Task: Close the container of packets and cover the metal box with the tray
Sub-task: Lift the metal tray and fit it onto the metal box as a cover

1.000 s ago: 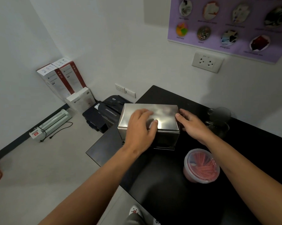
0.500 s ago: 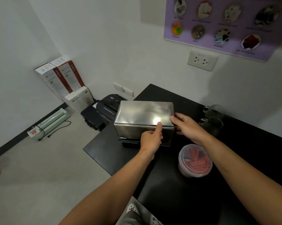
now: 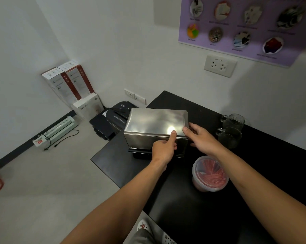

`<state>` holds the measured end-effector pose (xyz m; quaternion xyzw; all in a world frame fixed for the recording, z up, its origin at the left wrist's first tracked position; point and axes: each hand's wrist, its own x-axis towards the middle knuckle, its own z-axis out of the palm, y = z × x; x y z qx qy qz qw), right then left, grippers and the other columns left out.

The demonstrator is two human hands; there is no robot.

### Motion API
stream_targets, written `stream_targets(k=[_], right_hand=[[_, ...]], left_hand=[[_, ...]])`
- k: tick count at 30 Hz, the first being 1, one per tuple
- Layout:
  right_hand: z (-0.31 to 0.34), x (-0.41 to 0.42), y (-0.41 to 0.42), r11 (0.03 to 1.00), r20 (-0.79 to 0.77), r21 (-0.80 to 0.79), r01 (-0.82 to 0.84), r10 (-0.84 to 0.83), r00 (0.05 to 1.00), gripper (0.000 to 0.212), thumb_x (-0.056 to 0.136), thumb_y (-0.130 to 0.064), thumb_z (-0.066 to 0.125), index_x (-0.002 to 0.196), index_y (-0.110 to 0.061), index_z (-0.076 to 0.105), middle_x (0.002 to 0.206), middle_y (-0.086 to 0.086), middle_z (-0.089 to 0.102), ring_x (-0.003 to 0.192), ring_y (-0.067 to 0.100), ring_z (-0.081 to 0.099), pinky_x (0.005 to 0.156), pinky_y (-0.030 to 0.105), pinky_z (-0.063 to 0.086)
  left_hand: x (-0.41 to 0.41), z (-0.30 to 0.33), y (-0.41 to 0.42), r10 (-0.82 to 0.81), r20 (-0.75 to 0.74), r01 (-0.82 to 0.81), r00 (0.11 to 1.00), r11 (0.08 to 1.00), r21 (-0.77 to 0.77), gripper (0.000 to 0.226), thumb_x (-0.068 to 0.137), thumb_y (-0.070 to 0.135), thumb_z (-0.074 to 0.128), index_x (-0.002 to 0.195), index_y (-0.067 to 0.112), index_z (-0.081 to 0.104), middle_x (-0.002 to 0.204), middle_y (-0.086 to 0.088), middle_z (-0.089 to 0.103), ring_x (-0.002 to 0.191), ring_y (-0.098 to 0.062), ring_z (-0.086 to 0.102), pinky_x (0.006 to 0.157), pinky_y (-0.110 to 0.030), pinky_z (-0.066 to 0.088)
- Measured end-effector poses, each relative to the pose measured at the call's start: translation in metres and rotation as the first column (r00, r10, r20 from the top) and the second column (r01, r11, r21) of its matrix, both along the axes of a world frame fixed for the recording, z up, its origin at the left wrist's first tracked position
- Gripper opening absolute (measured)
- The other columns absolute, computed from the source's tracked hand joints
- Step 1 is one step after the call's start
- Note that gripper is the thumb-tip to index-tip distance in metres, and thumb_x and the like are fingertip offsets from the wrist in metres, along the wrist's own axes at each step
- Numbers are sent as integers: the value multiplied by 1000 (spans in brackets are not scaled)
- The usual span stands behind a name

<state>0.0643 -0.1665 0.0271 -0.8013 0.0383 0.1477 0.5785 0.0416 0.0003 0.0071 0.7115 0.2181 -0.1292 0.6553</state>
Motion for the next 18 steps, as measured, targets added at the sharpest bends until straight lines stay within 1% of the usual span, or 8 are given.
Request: stream_targets(k=[3,7,8,10,11,12,15,18], right_hand=[[-2,0,-1,1000,15,-27,-7,7,1000,53,100,-51,58,150,-41,45,126,-19,63,116,7,62,97,39,55],[-6,-1,-2,999,26,-45,-3,4,1000,49,98,-53,59,145,-50,44,119,-29,63,115,0,61,100,36,52],[-7,-1,-1,999,26,-50,2,-1,1000,46,99,-51,59,143,-53,45,116,-33,63,113,-4,61,102,35,50],[-8,-1,-1,998,30,-56,6,-4,1000,36,99,-49,60,130,-63,47,108,-42,64,107,-13,61,103,34,49],[-9,0,0,998,36,-57,3,-1,999,33,99,-48,60,124,-66,48,106,-45,64,105,-16,61,102,33,49],[-9,-1,0,998,41,-58,0,3,999,32,99,-48,60,123,-67,48,107,-44,65,105,-16,61,102,33,49],[-7,-2,0,998,60,-63,0,4,998,46,99,-49,59,143,-52,45,118,-35,63,110,-10,60,103,34,50],[-2,-4,3,995,84,-96,0,8,996,51,100,-48,57,150,-40,46,131,-19,65,111,-4,62,96,29,51]], left_hand=[[0,2,1,-7,-6,7,1000,1000,-10,56,94,68,62,86,14,74,87,-3,78,75,-14,69,67,-28,50],[0,3,3,-23,-5,23,1000,1000,-16,52,96,65,62,86,15,74,90,-3,78,77,-14,69,68,-27,50],[0,3,4,-28,-4,28,1000,1000,-12,51,96,64,62,86,15,73,90,-3,78,78,-14,69,68,-27,50],[0,2,4,-34,0,34,999,999,-5,49,97,62,63,84,16,73,91,-3,78,80,-14,70,70,-27,51],[0,3,4,-35,2,35,999,999,-5,48,97,62,63,83,17,73,91,-3,78,80,-14,70,71,-28,51],[0,3,4,-37,2,37,999,999,-5,48,97,62,63,83,17,73,91,-3,78,81,-14,71,72,-28,52],[0,3,5,-49,-1,49,999,999,0,47,97,61,63,83,17,73,91,-2,78,81,-15,71,71,-28,52],[-1,2,12,-55,10,55,998,998,3,45,99,58,63,84,17,74,87,-1,77,74,-12,68,67,-26,51]])
